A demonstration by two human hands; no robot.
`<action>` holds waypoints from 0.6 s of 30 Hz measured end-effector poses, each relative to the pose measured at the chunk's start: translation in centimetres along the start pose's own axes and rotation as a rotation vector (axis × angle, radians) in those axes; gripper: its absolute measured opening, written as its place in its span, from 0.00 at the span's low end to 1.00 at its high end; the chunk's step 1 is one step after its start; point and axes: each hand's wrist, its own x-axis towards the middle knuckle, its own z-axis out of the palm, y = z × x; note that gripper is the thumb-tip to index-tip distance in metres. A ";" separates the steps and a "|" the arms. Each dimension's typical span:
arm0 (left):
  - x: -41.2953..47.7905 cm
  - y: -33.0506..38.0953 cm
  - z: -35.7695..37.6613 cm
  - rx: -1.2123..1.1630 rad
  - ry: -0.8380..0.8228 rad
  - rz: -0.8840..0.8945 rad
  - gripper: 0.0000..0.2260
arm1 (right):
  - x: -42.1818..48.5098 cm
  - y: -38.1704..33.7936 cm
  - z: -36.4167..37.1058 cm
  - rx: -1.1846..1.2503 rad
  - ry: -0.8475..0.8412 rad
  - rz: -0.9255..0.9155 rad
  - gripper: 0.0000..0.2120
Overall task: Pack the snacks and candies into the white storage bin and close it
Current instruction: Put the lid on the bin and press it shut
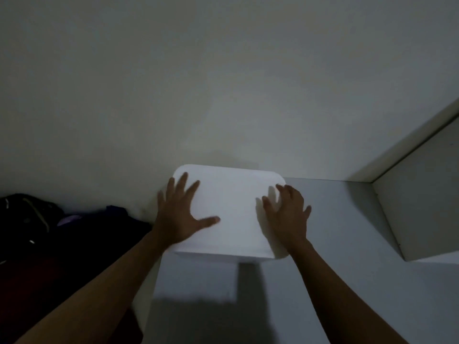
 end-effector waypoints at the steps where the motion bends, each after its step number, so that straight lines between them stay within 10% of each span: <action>1: -1.3 0.3 0.3 0.107 -0.021 0.111 0.54 | -1.7 -0.3 0.1 -0.085 -0.033 -0.111 0.31; 6: -5.2 0.1 2.5 0.292 -0.120 0.286 0.53 | -7.2 -1.0 0.6 -0.240 -0.350 -0.396 0.41; 18: 0.3 0.6 2.4 0.318 -0.129 0.273 0.49 | -1.8 -0.9 1.4 -0.351 -0.272 -0.503 0.46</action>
